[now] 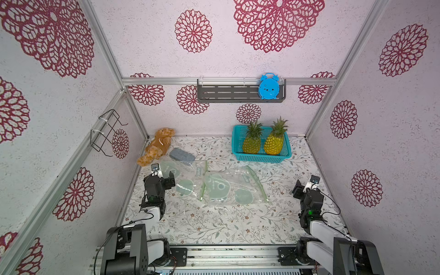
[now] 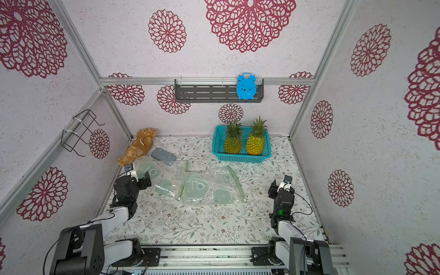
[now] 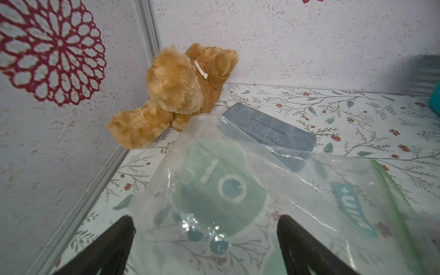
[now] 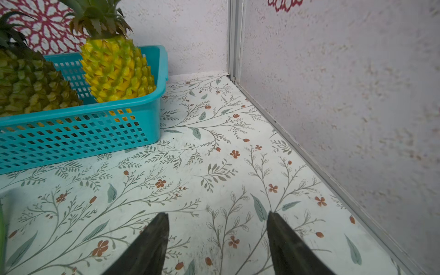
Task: Open the zip-top bag and take out the pineapple
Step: Reset both arms
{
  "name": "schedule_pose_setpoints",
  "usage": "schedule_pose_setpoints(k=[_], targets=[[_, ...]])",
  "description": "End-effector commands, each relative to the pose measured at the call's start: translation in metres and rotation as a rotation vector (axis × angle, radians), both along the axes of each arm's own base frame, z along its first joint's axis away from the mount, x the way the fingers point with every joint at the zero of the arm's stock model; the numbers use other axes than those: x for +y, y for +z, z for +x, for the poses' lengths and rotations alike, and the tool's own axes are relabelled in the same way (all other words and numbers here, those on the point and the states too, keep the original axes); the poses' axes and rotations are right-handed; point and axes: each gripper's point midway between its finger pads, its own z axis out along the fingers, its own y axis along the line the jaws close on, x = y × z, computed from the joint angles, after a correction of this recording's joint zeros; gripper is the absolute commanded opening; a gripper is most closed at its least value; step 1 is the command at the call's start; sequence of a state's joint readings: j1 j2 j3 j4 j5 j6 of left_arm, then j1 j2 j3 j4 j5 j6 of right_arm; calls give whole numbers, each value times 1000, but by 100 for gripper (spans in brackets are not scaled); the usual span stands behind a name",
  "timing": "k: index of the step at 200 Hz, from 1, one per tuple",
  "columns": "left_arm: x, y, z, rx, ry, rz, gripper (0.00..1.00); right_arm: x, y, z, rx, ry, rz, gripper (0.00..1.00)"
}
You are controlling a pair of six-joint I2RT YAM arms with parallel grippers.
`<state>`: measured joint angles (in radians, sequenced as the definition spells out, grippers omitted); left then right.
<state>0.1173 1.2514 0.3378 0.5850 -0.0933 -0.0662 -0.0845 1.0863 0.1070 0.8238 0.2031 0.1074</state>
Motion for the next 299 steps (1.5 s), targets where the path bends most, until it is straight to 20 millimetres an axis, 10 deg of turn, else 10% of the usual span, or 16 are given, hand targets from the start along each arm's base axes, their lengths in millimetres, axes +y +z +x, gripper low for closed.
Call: schedule_pose_setpoints(k=[1, 99, 140, 299], targets=[[-10, 23, 11, -129, -75, -31, 97, 6, 22, 12, -108, 50, 29, 71], [-13, -2, 34, -156, -138, -28, 97, 19, 20, 39, -178, 150, 26, 74], [17, -9, 43, -82, 43, -57, 97, 25, 15, 47, -141, 167, 9, 98], [16, -9, 43, -80, 42, -57, 97, 31, 0, 59, -79, 154, -30, 99]])
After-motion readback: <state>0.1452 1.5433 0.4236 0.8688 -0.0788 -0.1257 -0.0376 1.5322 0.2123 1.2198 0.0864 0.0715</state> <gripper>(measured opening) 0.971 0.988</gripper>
